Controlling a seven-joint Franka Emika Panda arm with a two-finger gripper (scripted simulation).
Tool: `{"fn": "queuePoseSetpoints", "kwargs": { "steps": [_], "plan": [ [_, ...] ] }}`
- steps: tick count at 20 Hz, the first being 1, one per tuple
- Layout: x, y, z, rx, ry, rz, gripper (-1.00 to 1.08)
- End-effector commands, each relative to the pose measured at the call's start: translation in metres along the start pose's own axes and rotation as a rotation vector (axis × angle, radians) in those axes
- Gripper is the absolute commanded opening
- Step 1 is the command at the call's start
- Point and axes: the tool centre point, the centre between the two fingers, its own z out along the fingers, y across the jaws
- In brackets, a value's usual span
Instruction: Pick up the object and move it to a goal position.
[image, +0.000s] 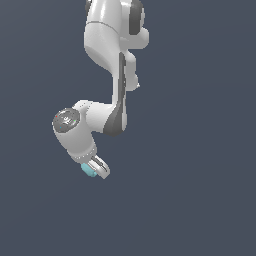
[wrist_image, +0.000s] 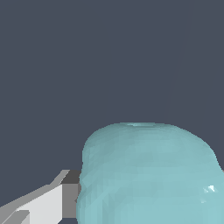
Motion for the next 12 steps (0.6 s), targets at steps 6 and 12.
{"fn": "queuePoseSetpoints", "kwargs": {
  "steps": [6,12],
  "plan": [
    [0.030,0.010,-0.005,0.000,0.000,-0.001,-1.00],
    [0.041,0.014,-0.006,0.000,0.000,-0.001,-1.00]
  ]
}}
